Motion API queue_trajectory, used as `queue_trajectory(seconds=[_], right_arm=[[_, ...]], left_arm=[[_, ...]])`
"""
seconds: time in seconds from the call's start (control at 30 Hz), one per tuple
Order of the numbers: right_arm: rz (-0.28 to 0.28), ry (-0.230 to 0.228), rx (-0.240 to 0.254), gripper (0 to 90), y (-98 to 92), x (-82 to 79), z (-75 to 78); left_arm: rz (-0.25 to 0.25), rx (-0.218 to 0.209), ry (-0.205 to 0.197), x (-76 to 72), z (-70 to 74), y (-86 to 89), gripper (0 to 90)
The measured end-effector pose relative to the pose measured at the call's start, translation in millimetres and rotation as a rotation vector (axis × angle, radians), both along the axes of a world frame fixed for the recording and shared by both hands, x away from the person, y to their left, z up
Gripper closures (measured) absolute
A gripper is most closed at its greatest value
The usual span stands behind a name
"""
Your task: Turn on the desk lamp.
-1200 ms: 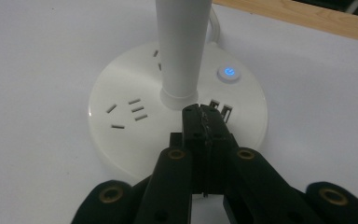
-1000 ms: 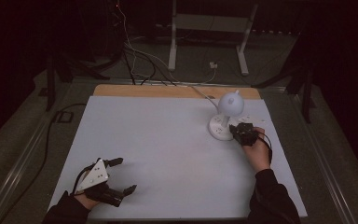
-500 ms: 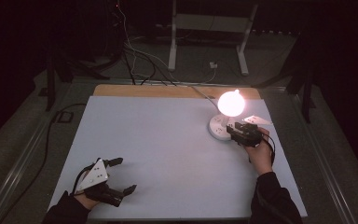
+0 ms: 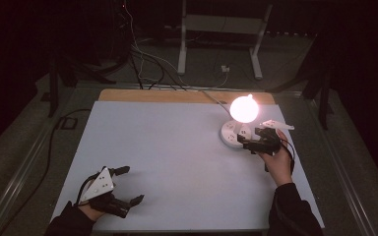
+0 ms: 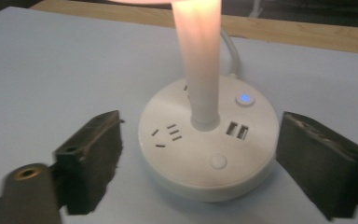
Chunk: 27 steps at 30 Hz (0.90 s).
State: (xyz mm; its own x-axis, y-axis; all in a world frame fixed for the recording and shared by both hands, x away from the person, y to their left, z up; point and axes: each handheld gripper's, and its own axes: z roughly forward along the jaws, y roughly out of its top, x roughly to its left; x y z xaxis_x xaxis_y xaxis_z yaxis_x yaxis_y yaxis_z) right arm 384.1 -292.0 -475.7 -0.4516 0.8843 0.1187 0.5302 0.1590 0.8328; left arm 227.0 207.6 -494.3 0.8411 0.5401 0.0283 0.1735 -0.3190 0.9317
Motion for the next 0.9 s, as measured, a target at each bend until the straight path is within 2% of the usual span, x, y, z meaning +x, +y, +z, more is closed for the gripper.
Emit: queue_trajectory(seconds=[0.03, 0.13, 0.17, 0.2, 0.27, 0.4, 0.5, 0.57, 0.67, 0.9], right_arm=[[0.005, -0.003, 0.001, 3.4, 0.1, -0.2, 0.6], [0.034, 0.01, -0.004, 0.0, 0.0, -0.9, 2.1], [0.042, 0.007, -0.003, 0.0, 0.0, -1.7, 2.7], [0.057, 0.023, 0.011, 0.0, -1.2, -2.7, 3.8], [0.056, 0.026, 0.01, 0.0, -1.7, -3.1, 4.3], [0.062, 0.045, 0.044, 0.0, -3.8, -5.5, 7.4], [0.065, 0.049, 0.039, 0.0, -3.5, -7.0, 8.5], [0.069, 0.029, 0.039, 0.0, -3.3, -9.3, 9.8], [0.092, 0.049, 0.047, 0.0, -2.9, -12.0, 12.0], [0.116, 0.049, 0.038, 0.0, 0.2, -20.7, 17.5]], left_arm=[[0.0, -0.001, 0.0, 0.0, 0.1, 0.0, 0.3], [0.001, 0.0, 0.001, 0.1, 0.1, 0.2, 0.3], [0.001, 0.001, 0.0, 0.1, 0.0, 0.2, 0.3], [0.0, -0.001, 0.0, 0.1, 0.1, 0.2, 0.3], [-0.001, -0.002, -0.001, 0.1, 0.1, 0.0, 0.3], [-0.001, -0.003, -0.001, 0.1, 0.1, 0.3, 0.3], [-0.002, -0.003, -0.001, 0.2, 0.1, 0.4, 0.3], [-0.003, -0.005, 0.0, 0.1, 0.1, 0.3, 0.3], [-0.003, -0.006, 0.0, 0.0, 0.1, 0.1, 0.3], [-0.005, -0.005, -0.001, -0.1, 0.2, -0.1, 0.3]])
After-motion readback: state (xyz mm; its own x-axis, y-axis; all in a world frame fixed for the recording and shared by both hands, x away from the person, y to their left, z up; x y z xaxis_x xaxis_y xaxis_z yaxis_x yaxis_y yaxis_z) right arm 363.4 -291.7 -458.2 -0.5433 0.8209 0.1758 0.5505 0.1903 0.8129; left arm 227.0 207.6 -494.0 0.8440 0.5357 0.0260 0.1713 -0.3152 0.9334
